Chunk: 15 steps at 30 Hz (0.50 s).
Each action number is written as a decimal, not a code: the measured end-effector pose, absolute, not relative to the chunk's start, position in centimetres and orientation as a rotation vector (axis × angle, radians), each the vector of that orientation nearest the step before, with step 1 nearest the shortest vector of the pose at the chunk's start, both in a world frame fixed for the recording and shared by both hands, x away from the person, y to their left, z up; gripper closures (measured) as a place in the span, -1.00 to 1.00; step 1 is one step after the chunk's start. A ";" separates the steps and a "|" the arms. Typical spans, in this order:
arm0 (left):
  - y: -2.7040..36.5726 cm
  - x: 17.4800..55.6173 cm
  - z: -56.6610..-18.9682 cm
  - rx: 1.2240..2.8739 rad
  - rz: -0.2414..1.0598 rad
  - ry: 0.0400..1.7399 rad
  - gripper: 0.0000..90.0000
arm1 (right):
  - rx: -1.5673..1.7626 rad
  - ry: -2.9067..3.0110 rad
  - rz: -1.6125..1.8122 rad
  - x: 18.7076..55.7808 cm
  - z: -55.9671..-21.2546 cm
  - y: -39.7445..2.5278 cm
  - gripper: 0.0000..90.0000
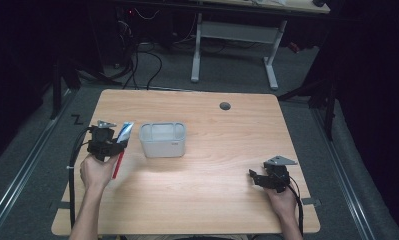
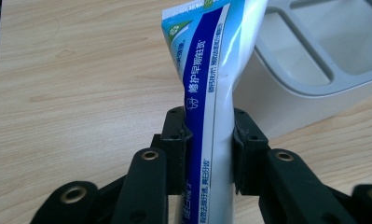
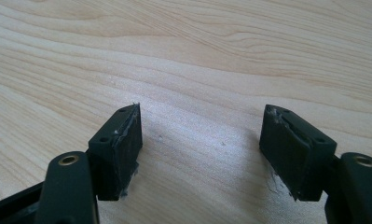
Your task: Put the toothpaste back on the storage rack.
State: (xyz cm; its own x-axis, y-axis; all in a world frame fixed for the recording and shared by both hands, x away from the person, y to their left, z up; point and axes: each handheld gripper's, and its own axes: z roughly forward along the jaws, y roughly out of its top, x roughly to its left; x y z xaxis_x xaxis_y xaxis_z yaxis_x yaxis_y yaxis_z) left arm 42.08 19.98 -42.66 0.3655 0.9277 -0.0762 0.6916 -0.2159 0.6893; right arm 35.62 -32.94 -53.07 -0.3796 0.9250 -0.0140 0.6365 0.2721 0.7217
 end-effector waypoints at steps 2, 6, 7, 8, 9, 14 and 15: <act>20.0 41.9 -42.3 1.979 0.474 1.388 0.57 | 1.408 2.113 0.890 35.6 -53.1 -32.9 -0.34; 20.0 41.6 -41.9 1.976 0.471 1.376 0.57 | 1.408 2.113 0.889 35.6 -53.1 -32.9 -0.34; 20.0 41.6 -41.9 1.976 0.471 1.376 0.57 | 1.408 2.113 0.890 35.6 -53.1 -32.9 -0.34; 20.0 41.5 -41.8 1.975 0.465 1.374 0.57 | 1.408 2.113 0.890 35.6 -53.1 -32.9 -0.34; 20.0 41.5 -41.8 1.977 0.461 1.373 0.57 | 1.408 2.112 0.890 35.6 -53.1 -32.9 -0.34; 19.9 41.3 -41.5 1.979 0.462 1.370 0.57 | 1.407 2.113 0.890 35.6 -53.1 -32.9 -0.34; 20.0 41.2 -41.5 1.976 0.459 1.367 0.57 | 1.406 2.114 0.890 35.6 -53.1 -32.9 -0.34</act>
